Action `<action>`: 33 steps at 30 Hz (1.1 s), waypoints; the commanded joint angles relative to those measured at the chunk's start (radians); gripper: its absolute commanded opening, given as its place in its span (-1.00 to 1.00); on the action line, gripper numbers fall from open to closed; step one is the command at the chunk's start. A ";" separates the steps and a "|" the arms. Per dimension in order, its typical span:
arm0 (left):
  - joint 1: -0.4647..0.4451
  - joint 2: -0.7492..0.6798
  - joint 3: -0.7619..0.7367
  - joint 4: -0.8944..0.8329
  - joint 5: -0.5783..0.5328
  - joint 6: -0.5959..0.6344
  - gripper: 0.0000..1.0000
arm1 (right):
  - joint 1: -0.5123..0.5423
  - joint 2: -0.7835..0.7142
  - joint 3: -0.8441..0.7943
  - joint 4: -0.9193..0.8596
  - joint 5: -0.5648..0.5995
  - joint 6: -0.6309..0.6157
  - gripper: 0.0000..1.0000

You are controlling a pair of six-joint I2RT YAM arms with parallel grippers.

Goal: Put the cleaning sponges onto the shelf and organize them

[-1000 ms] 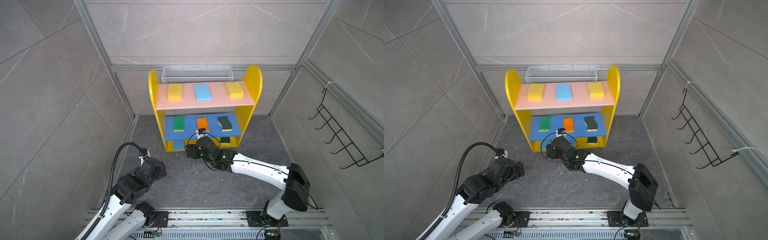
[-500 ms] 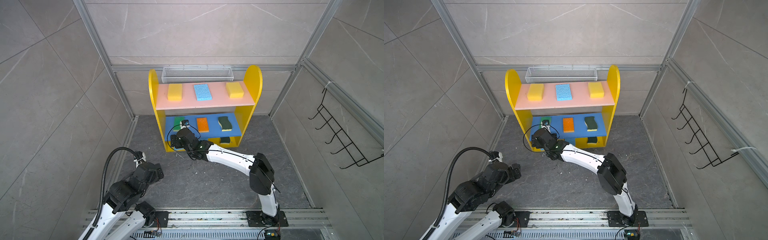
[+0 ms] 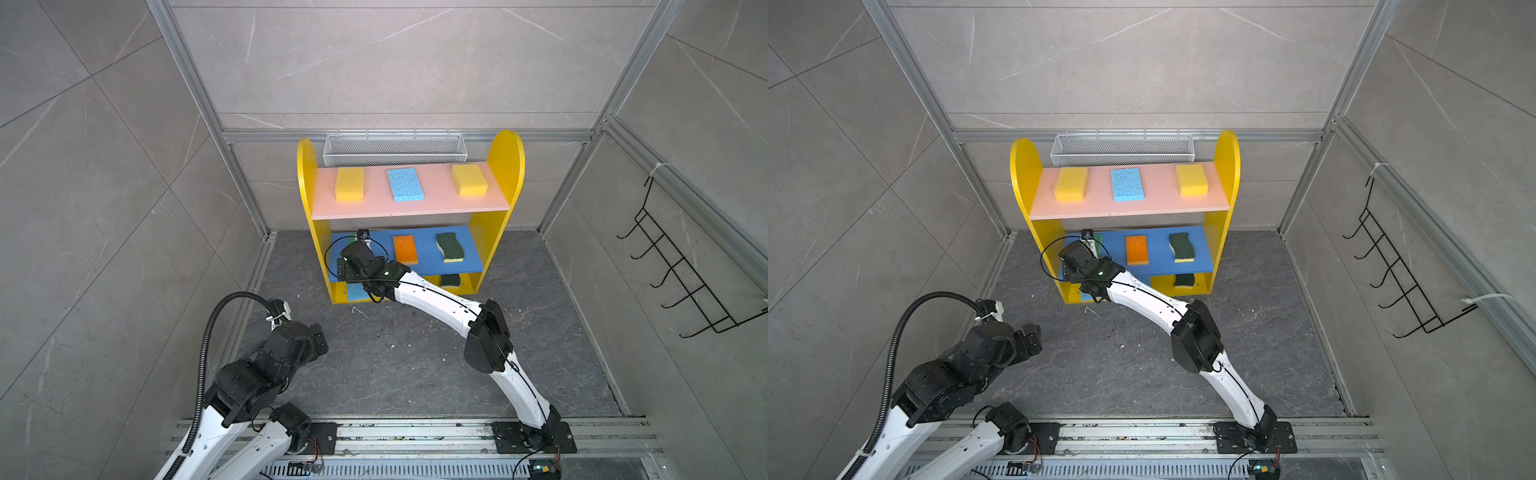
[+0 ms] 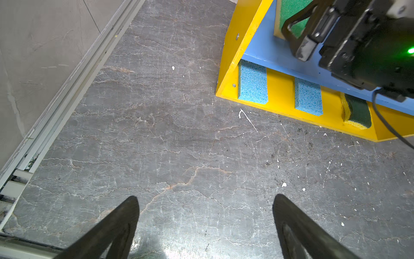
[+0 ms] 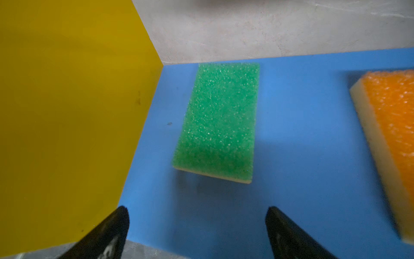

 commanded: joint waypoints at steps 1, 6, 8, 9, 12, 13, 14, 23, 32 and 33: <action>0.005 0.000 0.046 0.027 -0.009 0.027 0.92 | 0.004 0.074 0.124 -0.122 0.015 -0.015 0.94; 0.005 -0.003 0.050 0.024 -0.012 0.034 0.93 | -0.001 0.175 0.310 -0.239 0.033 -0.014 0.95; 0.005 0.000 0.051 0.023 -0.014 0.039 0.93 | -0.005 0.215 0.369 -0.281 0.043 -0.004 0.95; 0.004 0.001 0.054 0.023 -0.016 0.040 0.94 | -0.007 0.229 0.394 -0.298 0.051 0.002 0.95; 0.004 0.008 0.055 0.027 -0.018 0.043 0.95 | -0.010 0.244 0.412 -0.307 0.063 0.001 0.96; 0.005 0.011 0.055 0.028 -0.020 0.043 0.95 | -0.012 0.246 0.412 -0.306 0.063 0.001 0.96; 0.006 0.012 0.056 0.030 -0.021 0.046 0.95 | -0.015 0.247 0.415 -0.306 0.065 0.002 0.96; 0.010 0.029 0.057 0.049 -0.029 0.063 0.96 | -0.032 0.270 0.422 -0.308 0.080 0.012 0.97; 0.018 0.028 0.066 0.047 -0.032 0.059 0.97 | -0.038 0.312 0.450 -0.270 0.039 -0.042 0.97; 0.018 0.028 0.068 0.046 -0.033 0.059 0.97 | -0.040 0.317 0.457 -0.270 0.034 -0.048 0.96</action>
